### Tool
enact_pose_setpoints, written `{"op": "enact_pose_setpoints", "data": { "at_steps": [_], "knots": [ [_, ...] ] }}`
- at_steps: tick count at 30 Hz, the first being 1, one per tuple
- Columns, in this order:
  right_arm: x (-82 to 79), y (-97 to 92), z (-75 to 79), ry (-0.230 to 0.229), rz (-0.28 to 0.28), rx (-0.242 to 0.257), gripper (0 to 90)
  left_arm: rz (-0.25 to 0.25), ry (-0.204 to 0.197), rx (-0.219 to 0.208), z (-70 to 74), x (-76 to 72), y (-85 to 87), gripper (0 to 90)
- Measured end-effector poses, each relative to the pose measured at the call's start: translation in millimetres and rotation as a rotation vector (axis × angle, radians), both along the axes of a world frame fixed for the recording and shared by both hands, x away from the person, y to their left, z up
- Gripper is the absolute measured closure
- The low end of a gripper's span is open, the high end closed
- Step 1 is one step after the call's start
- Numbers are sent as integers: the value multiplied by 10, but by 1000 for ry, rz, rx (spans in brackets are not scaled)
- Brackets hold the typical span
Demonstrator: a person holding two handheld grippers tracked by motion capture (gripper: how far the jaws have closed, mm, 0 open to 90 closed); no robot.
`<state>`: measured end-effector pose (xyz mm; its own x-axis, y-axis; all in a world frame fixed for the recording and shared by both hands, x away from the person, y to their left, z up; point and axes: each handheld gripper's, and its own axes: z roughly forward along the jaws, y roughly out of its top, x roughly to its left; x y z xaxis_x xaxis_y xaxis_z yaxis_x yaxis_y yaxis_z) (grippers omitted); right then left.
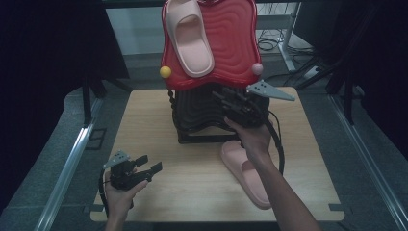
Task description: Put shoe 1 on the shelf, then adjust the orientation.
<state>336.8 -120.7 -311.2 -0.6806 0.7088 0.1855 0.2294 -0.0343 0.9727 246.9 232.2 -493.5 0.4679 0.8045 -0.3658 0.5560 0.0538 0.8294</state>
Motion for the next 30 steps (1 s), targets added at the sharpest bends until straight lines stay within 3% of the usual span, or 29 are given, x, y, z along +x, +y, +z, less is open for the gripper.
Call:
{"op": "enact_pose_setpoints", "data": {
  "at_steps": [7,10,11,19,20,21,22,30],
  "knots": [
    [-139,-250,-303,42,15,-23,575,2,7,-1,-17,11,6,247],
    [-206,-438,-531,77,19,-54,572,3,7,0,-23,11,5,247],
    [-206,-438,-531,77,19,-54,572,4,7,-1,-26,13,2,247],
    [-398,-822,-990,136,42,-88,563,-14,21,14,-50,21,-58,246],
    [-442,-916,-1105,145,51,-103,552,-14,22,15,-51,20,-65,246],
    [-442,-916,-1105,145,51,-103,552,-16,21,16,-52,20,-70,246],
    [-481,-999,-1218,155,52,-121,539,-16,24,18,-55,21,-75,245],
    [-517,-1206,-1539,198,29,-172,533,-21,30,23,-74,30,-100,245]
  ]
}}
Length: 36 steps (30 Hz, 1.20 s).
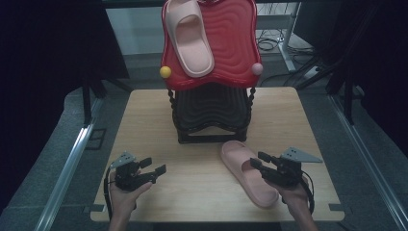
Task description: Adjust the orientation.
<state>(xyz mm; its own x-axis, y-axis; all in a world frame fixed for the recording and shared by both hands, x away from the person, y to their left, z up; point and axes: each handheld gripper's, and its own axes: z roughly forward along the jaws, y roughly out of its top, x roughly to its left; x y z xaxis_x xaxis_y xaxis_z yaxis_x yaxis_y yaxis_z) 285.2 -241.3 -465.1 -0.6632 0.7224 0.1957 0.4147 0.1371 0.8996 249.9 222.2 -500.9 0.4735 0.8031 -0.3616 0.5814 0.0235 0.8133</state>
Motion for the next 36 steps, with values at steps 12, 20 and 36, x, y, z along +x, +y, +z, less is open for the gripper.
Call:
{"op": "enact_pose_setpoints", "data": {
  "at_steps": [12,20,36],
  "knots": [
    [-44,-362,-302,58,-85,-124,728,-13,-1,4,-3,-8,-24,243],
    [-158,-673,-573,132,-104,-266,897,-22,-3,5,4,-11,-40,241],
    [-427,-385,-728,175,105,-322,898,-31,1,12,-7,-8,-72,238]
  ]
}}
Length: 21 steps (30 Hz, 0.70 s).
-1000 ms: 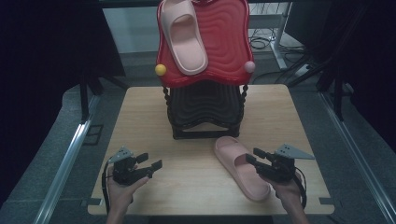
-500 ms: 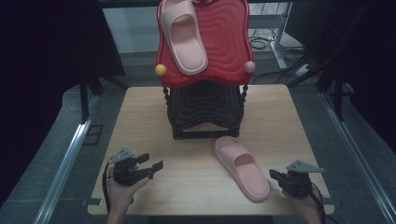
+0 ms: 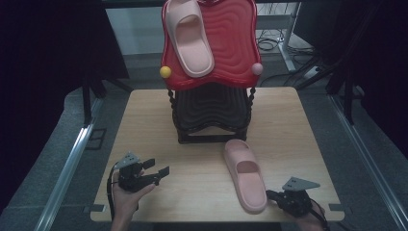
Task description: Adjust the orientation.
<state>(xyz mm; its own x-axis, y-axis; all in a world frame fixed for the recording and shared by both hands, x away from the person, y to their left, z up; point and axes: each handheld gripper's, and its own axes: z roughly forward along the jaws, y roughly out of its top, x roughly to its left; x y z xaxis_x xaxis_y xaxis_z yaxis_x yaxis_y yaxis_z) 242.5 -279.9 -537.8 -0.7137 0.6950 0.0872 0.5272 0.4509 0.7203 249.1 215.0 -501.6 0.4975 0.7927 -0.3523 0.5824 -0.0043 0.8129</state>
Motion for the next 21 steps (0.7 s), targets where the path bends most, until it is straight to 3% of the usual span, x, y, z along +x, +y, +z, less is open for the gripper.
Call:
{"op": "enact_pose_setpoints", "data": {
  "at_steps": [4,8,14,21],
  "knots": [
    [-32,158,1,4,50,0,898,2,0,-2,2,-1,6,238],
    [-67,430,-3,2,111,-6,898,6,-2,-6,6,-3,19,237],
    [3,862,-6,-1,168,-11,898,-1,-5,-3,11,-5,14,236],
    [11,863,-37,-11,147,13,897,-2,2,0,-8,7,7,235]
  ]
}}
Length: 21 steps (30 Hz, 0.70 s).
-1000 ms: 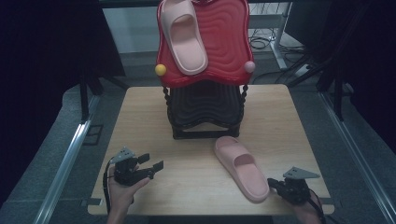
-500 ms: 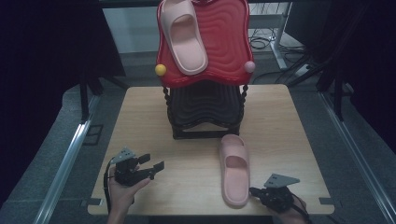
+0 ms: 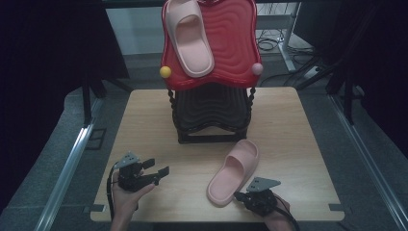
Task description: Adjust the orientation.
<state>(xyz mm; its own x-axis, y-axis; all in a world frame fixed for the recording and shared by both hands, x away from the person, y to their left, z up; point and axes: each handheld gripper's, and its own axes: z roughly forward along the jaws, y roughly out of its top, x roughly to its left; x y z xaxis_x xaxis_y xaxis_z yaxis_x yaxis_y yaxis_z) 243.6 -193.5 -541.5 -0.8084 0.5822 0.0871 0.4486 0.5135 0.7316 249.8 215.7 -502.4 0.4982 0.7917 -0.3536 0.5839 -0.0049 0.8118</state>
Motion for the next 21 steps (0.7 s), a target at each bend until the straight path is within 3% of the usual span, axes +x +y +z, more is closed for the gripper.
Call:
{"op": "enact_pose_setpoints", "data": {
  "at_steps": [6,14,17,21],
  "knots": [
    [-11,-199,48,-20,-42,43,896,2,-7,-2,16,-16,10,235],
    [60,-900,129,-58,-249,121,877,3,-2,-5,5,-9,13,235],
    [85,-1092,119,-61,-305,129,869,0,-2,-3,6,-10,4,235],
    [96,-1162,109,-62,-335,133,799,-5,-5,1,9,-17,-15,235]
  ]
}}
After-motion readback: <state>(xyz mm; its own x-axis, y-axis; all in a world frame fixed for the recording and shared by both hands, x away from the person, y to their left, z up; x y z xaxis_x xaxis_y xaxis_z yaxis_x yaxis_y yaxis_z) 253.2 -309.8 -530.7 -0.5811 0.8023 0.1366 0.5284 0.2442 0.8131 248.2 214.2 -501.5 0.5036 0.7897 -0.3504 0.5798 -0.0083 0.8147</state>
